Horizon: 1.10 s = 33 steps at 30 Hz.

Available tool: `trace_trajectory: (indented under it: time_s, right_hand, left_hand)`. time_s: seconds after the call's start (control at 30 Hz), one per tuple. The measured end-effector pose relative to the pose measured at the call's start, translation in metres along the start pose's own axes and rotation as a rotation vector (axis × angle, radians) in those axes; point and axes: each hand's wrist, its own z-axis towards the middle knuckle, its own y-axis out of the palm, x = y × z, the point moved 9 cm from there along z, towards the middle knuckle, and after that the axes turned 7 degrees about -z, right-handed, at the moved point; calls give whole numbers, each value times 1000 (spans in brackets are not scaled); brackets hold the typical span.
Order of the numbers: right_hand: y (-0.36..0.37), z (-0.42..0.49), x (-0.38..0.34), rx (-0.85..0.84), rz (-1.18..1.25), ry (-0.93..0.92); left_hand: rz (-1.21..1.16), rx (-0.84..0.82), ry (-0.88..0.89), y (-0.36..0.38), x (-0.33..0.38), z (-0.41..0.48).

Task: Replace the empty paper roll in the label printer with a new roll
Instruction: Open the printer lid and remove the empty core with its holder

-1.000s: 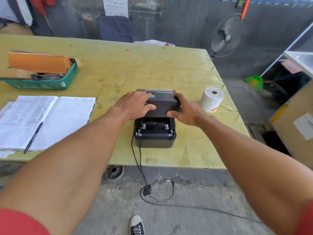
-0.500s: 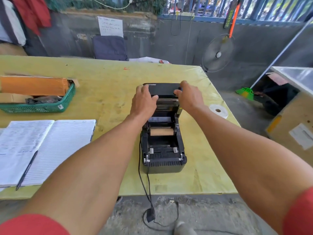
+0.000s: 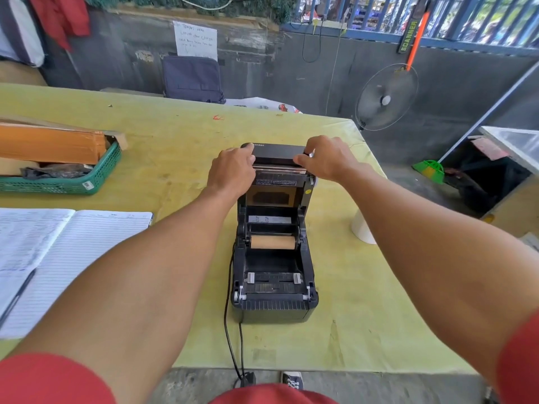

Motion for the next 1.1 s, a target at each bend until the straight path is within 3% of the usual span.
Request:
trace_trajectory:
  time_s: [0.3,0.47,0.57,0.7,0.77,0.83,0.9,1.1]
  right_hand:
    - [4,-24,0,99,51,56]
    - [10,-47,-1,111,59,59]
    - [18,-66,-2,77,-3,66]
    - [20,-95,0,222,-34,86]
    - [47,-99,3,36,-84,54]
    - [88,-108,8,-275,-132,33]
    - [116,-119,14,-452,-106,50]
    - [140,-113,12,-462,-21,58]
  left_hand:
    - [-10,60,26,-6,6,-17]
    - [-13,-35,36,-3,7,-27]
    - [-47,-94,-28,-2,3,-39]
    - [-26,18,-183,-7,-15,-69]
    - [55,-70,-271,2,-30,-84]
    - [144,-337,-311,27,-41,-100]
    - [164,-535,-308,46,-45,-113]
    - [49,-613,-272,68,-43,-120]
